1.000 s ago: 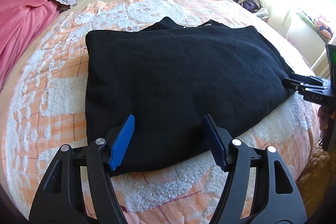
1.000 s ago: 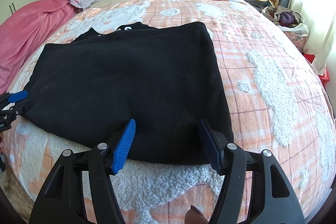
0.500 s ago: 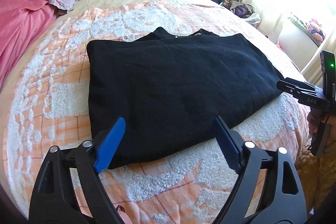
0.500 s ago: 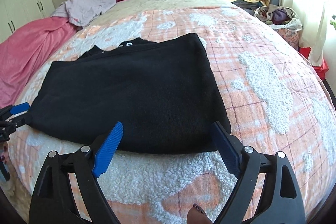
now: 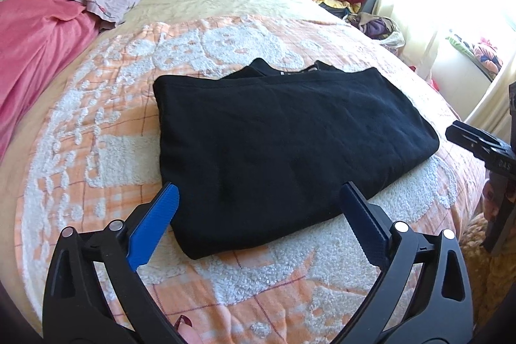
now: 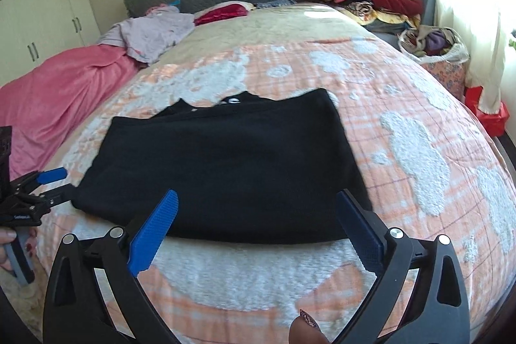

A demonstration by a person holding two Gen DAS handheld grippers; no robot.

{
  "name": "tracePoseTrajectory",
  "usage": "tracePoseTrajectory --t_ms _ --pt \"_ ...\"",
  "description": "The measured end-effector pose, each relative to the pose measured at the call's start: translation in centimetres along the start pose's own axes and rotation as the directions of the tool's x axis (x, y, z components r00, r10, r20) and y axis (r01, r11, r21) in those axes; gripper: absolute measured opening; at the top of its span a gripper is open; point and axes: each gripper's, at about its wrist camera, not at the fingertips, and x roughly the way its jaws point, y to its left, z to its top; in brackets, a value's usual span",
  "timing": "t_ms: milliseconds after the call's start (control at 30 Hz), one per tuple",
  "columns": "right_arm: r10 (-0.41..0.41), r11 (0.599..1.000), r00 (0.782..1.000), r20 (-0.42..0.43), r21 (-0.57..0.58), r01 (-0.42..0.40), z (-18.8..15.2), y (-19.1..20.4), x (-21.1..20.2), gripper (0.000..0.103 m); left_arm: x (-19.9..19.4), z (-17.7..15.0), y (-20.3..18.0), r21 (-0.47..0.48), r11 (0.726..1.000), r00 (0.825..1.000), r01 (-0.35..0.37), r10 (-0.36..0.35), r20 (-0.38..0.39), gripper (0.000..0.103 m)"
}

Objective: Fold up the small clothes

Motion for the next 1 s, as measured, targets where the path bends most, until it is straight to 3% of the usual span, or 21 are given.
tracePoseTrajectory --t_ms 567,1000 --pt "0.140 0.976 0.990 -0.019 -0.168 -0.141 1.4 9.7 0.8 0.097 -1.4 0.9 3.1 -0.078 0.994 0.996 -0.072 0.076 0.044 0.093" --pt "0.204 0.935 0.976 -0.075 -0.281 -0.217 0.4 15.8 3.5 0.097 -1.1 1.4 7.1 -0.165 0.975 0.986 -0.151 0.159 0.038 0.093"
